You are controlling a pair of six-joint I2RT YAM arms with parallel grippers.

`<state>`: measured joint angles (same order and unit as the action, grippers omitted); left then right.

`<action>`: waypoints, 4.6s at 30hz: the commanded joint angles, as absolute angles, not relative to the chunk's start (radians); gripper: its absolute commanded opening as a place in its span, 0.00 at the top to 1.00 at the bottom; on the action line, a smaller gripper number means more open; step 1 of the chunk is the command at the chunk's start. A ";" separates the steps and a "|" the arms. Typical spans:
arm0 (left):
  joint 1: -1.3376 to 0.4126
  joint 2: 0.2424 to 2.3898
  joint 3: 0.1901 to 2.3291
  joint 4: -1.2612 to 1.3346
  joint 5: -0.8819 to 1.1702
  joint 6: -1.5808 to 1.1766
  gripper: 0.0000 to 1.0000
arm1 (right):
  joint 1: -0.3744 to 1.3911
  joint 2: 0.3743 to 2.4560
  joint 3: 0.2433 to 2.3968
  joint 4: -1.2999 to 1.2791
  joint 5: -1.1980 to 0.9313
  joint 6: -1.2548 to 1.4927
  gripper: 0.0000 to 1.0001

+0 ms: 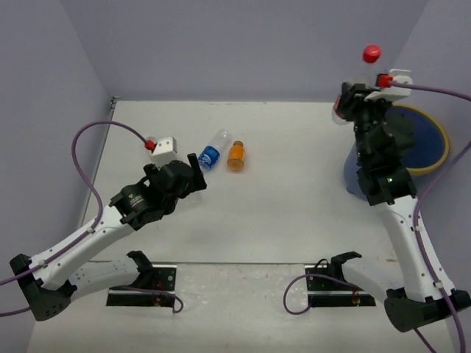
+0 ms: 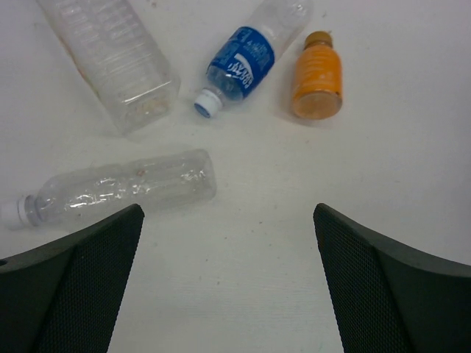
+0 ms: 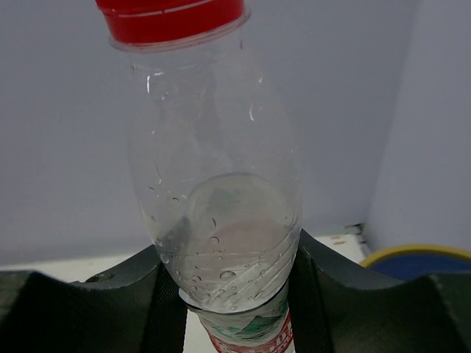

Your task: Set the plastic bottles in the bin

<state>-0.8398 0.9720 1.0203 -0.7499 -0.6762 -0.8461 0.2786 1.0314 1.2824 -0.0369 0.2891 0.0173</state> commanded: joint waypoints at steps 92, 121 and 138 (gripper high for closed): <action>-0.309 1.174 0.577 -0.633 -0.456 -1.620 0.68 | 0.041 0.989 1.168 -0.047 -0.846 0.150 0.01; -0.552 1.025 0.718 0.339 0.760 -0.258 1.00 | 0.546 1.078 0.894 0.302 -0.736 0.462 0.01; -0.565 1.068 0.735 0.342 0.718 -0.284 1.00 | 0.605 1.223 0.950 0.494 -0.731 0.616 0.51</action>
